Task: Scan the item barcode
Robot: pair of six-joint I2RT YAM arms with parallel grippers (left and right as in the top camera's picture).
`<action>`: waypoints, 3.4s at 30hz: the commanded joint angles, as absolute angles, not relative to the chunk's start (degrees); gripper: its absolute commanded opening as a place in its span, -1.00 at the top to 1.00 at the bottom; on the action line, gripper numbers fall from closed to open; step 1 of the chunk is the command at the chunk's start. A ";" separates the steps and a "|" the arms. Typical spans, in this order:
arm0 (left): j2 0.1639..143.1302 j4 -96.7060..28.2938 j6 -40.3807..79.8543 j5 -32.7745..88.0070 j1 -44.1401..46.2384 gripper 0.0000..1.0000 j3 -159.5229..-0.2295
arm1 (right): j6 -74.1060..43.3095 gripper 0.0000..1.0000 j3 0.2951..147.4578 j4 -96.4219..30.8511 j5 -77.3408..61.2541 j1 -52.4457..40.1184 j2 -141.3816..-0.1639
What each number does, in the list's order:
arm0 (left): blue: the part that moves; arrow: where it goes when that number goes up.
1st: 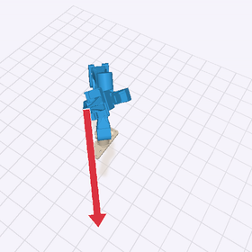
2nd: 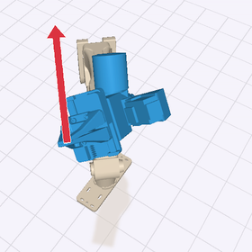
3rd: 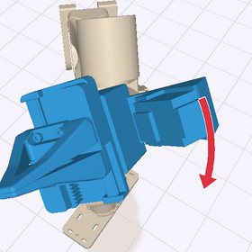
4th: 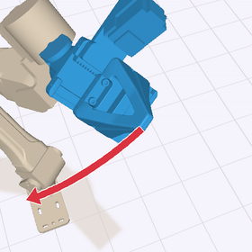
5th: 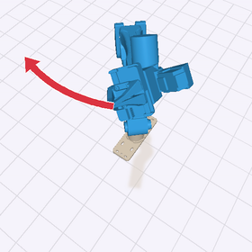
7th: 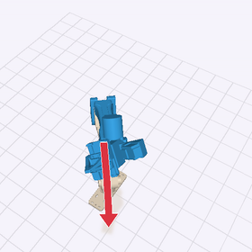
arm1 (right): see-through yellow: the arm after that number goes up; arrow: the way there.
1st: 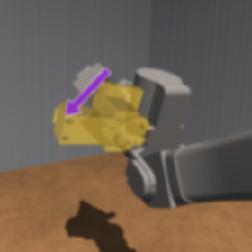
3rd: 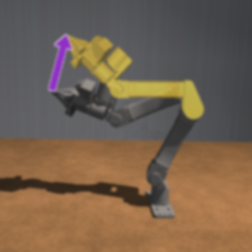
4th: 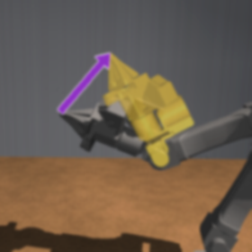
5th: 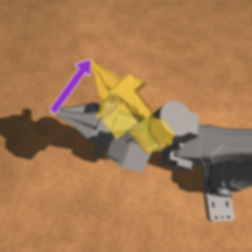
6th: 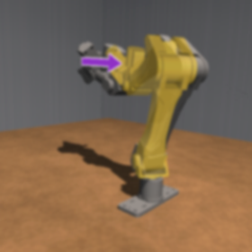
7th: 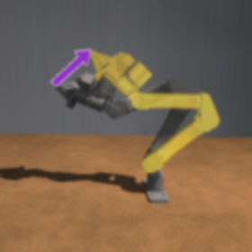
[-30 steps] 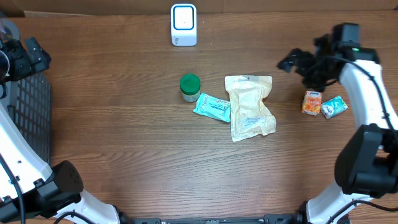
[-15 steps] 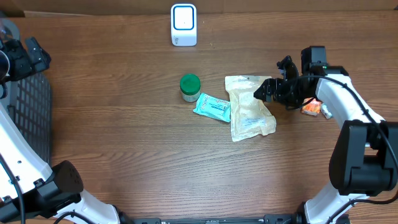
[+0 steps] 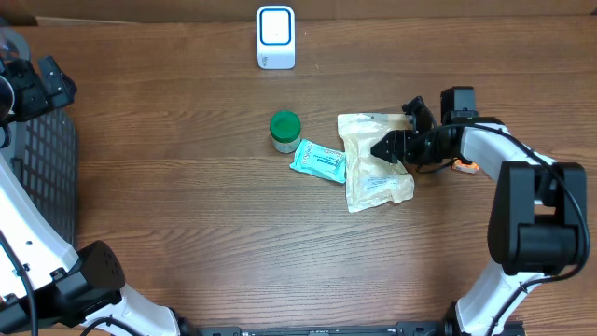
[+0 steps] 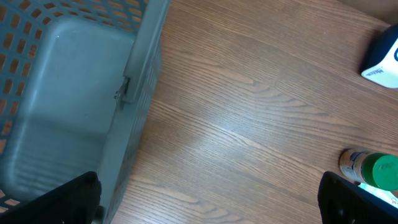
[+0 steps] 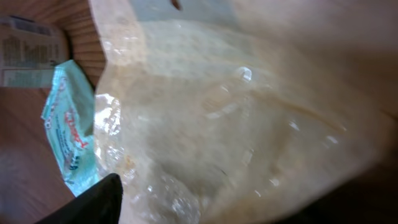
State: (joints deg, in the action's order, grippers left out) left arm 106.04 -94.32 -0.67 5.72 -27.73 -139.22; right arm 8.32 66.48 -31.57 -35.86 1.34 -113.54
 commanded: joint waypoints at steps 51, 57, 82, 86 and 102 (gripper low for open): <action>105.32 -94.28 -1.74 5.76 -27.35 -0.99 -139.87 | -19.46 -0.11 88.97 -74.85 48.42 -33.58 -118.10; 105.32 -94.28 -1.74 5.76 -27.35 -0.99 -139.90 | -19.49 -0.11 88.97 -73.10 37.23 -37.69 -118.10; 105.32 -94.28 -1.74 5.76 -27.35 -0.99 -139.90 | -35.83 -0.09 76.93 -57.21 37.58 -20.01 -118.98; 105.32 -94.28 -1.74 5.76 -27.35 -0.99 -139.90 | -35.83 -0.08 74.85 -54.28 42.57 -19.22 -118.98; 105.32 -94.28 -1.74 5.76 -27.35 -0.99 -139.87 | -30.96 0.92 72.14 -49.28 30.55 -14.17 -119.04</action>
